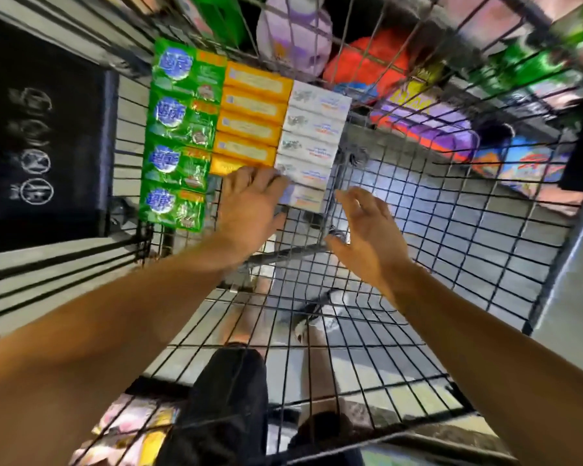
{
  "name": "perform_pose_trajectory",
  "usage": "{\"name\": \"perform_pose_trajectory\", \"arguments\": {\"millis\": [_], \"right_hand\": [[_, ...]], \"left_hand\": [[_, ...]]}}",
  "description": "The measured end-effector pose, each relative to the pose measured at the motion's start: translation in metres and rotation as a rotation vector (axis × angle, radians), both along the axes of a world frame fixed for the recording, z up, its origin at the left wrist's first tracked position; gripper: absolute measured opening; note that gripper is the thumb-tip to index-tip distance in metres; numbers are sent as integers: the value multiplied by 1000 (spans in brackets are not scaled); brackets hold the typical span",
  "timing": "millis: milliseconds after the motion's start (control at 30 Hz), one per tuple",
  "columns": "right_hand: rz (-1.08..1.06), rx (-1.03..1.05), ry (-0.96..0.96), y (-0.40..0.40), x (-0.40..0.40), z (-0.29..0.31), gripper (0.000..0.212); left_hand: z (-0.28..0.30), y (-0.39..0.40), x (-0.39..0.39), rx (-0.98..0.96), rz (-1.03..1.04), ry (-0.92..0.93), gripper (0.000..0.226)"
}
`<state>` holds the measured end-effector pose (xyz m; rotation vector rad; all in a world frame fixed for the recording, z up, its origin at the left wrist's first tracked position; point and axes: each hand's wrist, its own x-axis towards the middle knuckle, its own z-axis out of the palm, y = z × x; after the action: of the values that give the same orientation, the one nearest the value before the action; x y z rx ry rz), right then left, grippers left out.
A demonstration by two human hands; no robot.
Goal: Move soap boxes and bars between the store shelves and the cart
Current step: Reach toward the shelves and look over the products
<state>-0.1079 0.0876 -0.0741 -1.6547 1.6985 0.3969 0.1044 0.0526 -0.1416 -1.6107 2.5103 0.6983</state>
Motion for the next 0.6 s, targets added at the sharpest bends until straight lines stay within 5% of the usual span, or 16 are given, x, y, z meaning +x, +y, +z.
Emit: {"name": "perform_pose_trajectory", "arguments": {"millis": [600], "right_hand": [[-144,-303,-162,-34,30,-45,43]], "left_hand": [[9,23,43,-12,22,278,50]]}}
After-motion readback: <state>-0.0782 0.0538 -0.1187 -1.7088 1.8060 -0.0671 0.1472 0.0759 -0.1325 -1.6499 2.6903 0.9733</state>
